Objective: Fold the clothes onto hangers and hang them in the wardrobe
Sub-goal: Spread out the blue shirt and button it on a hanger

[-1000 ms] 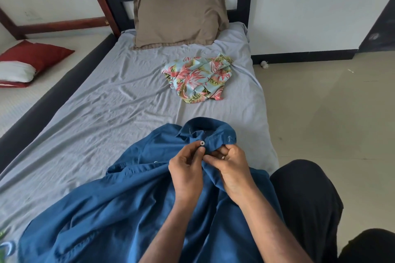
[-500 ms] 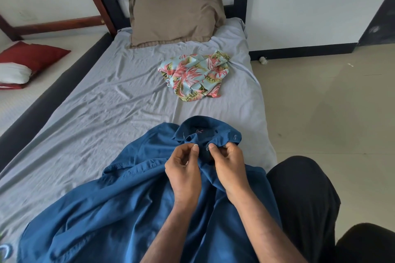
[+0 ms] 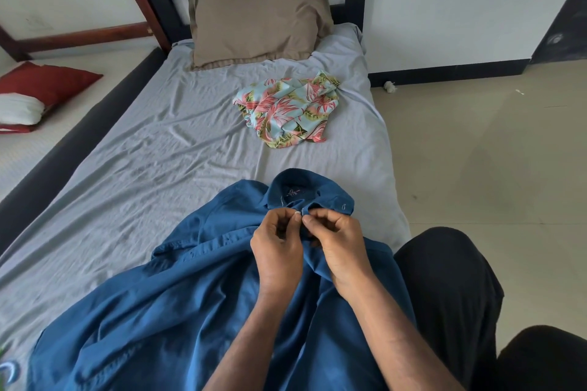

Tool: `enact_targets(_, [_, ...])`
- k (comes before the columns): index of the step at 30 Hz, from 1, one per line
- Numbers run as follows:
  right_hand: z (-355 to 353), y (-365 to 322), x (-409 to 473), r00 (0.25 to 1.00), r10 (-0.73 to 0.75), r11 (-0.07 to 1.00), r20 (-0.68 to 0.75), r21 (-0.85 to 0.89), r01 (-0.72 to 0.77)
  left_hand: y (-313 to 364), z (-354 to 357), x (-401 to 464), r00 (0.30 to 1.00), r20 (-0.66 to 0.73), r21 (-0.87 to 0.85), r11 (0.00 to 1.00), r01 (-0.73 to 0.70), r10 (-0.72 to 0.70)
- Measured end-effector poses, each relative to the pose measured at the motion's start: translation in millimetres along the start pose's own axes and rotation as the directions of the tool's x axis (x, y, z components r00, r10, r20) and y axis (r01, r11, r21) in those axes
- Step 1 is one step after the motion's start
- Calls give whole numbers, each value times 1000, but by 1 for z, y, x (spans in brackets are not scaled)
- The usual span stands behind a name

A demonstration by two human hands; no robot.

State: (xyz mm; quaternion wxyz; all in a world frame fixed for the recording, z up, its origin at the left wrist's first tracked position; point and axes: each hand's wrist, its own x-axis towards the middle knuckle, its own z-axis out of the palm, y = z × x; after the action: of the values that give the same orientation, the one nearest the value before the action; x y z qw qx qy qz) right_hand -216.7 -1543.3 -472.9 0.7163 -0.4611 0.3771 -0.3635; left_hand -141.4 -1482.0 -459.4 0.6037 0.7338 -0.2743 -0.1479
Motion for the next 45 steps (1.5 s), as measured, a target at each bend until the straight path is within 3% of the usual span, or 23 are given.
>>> enact_targets(6, [1, 3, -1, 997, -82, 983, 1, -162, 81, 1, -1, 1, 1000, 25, 59, 998, -11, 10])
enact_targets(14, [2, 10, 1, 976, -219, 902, 2, -381, 203, 0, -7, 2, 988, 92, -100, 986, 131, -122])
enact_targets(22, [1, 7, 0, 934, -354, 850, 38, -405, 338, 7, -5, 3, 977, 74, -237, 948, 211, -199])
enact_targets(28, [0, 6, 0, 907, -421, 836, -17, -394, 381, 9, -3, 5, 983, -6, -135, 974, 182, -184])
enact_targets(37, [0, 4, -4, 886, -464, 810, 7, -402, 427, 7, -2, 4, 977, -14, -78, 975, 210, -211])
enact_targets(45, [-1, 5, -2, 875, -482, 783, 42, -428, 451, 6, -12, 8, 978, 59, -99, 973, 207, -202])
